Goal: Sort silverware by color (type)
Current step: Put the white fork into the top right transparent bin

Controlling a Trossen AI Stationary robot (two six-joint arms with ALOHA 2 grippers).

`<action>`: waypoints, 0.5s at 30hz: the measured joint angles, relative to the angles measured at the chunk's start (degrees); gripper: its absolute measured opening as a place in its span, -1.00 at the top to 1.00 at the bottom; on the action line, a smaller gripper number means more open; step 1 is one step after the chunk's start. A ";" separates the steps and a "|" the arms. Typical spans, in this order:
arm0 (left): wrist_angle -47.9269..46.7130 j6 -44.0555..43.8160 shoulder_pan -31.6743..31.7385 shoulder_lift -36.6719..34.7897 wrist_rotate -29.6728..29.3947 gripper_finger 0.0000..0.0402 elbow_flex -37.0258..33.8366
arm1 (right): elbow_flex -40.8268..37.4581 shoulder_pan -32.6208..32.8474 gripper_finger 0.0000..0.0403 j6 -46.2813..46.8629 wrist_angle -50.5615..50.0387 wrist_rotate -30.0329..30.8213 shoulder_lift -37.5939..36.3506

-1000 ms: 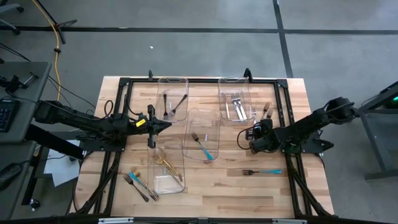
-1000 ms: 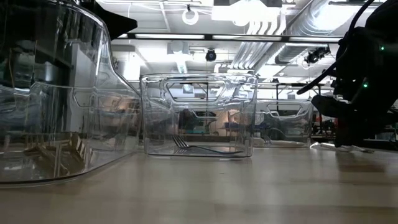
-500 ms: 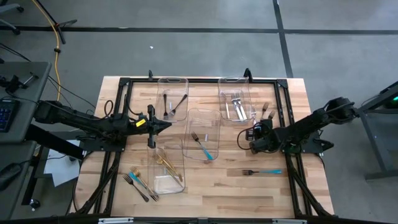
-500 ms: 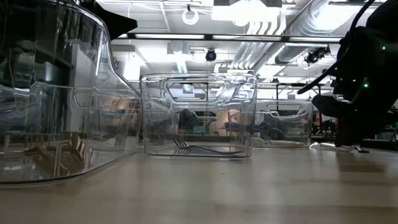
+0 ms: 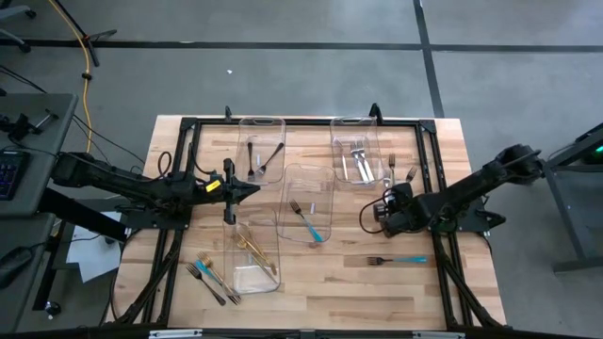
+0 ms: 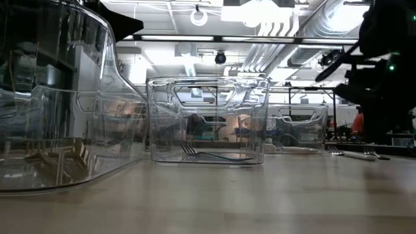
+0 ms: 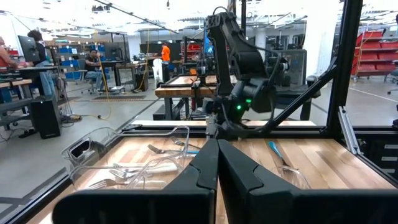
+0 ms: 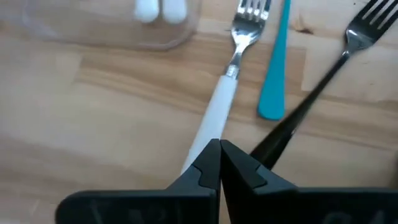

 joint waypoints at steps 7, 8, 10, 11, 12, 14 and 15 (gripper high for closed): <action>-0.02 -0.01 0.00 0.00 0.01 1.00 0.00 | 3.72 1.34 1.00 -3.18 -0.54 0.09 0.00; -0.02 -0.01 -0.01 0.00 0.02 1.00 0.00 | 3.75 1.41 1.00 -3.17 -0.53 0.34 0.00; -0.02 -0.43 -0.01 0.00 0.02 1.00 0.00 | 3.75 1.45 0.99 -3.10 -0.64 0.87 0.08; -0.02 -1.03 -0.01 0.00 0.02 1.00 0.00 | 3.75 1.45 0.99 -3.09 -0.60 1.06 0.16; -0.02 -1.36 0.00 -0.01 0.02 1.00 0.00 | 3.75 1.45 0.98 -3.09 -0.62 1.12 0.17; -0.02 -1.41 -0.01 0.00 0.02 1.00 0.00 | 3.51 1.45 0.96 -3.05 -0.03 1.43 0.15; -0.01 -1.41 -0.01 0.00 0.02 1.00 0.00 | 3.23 1.45 0.95 -3.03 -0.03 1.45 0.16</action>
